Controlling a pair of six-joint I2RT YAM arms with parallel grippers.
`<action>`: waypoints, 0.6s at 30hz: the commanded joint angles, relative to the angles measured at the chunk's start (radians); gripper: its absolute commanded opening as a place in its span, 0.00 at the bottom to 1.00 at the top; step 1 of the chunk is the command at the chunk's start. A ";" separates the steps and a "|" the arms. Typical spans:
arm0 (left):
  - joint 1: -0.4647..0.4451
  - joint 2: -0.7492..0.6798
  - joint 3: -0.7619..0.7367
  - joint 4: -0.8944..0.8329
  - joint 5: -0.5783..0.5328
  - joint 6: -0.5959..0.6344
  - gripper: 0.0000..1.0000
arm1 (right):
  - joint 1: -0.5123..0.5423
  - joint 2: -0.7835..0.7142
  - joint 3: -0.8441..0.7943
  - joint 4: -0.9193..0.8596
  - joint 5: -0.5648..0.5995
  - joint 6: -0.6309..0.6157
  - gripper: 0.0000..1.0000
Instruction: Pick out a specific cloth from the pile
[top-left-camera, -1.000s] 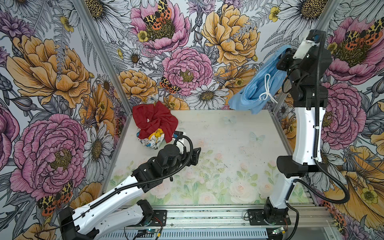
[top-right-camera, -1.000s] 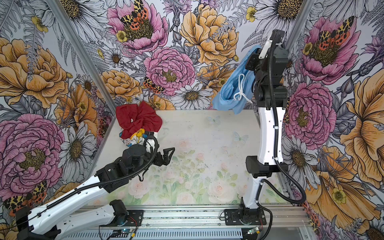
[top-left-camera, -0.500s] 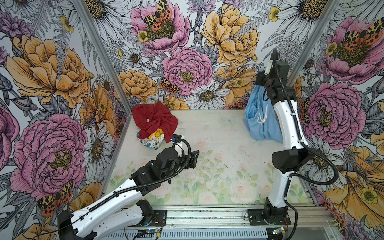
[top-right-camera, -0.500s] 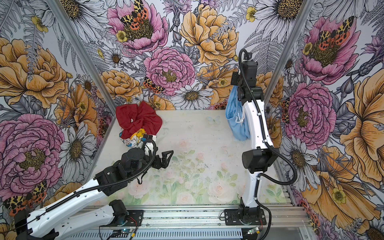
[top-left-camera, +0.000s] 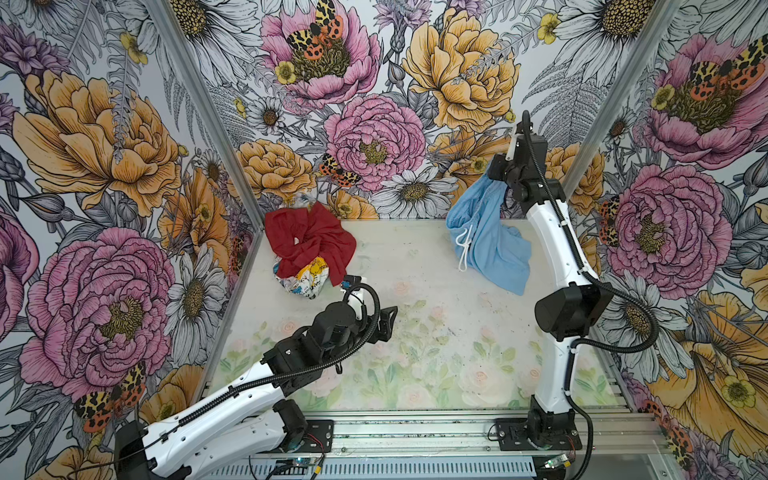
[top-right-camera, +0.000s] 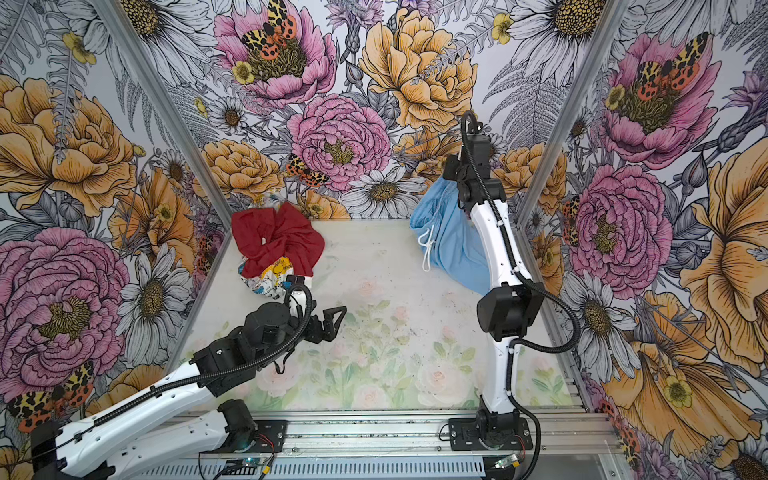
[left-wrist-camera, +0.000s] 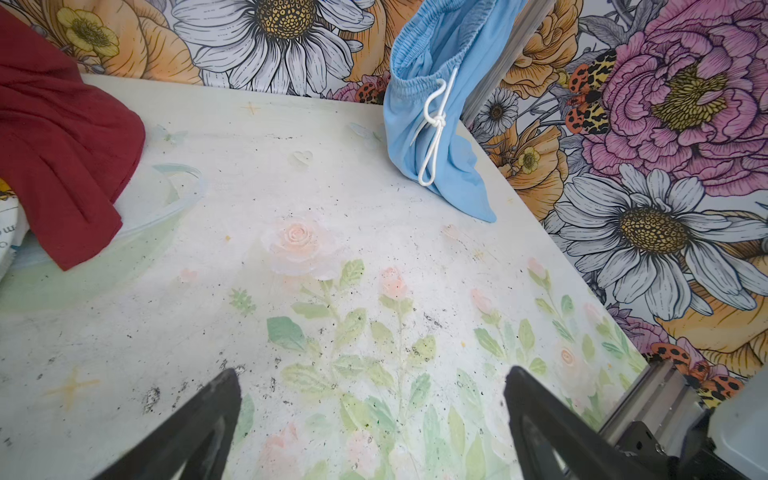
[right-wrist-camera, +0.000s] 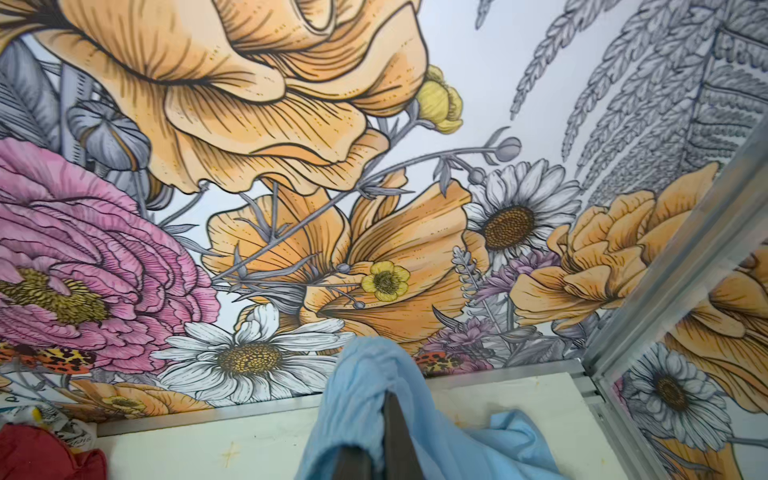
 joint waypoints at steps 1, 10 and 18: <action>-0.008 0.027 0.003 0.048 0.006 -0.003 0.99 | -0.054 -0.118 -0.090 0.052 0.100 0.004 0.00; -0.032 0.096 0.040 0.068 0.015 0.009 0.99 | -0.187 -0.283 -0.500 0.183 0.201 -0.084 0.00; -0.037 0.093 0.037 0.070 0.009 0.006 0.99 | -0.107 -0.130 -0.529 0.194 0.283 -0.214 0.00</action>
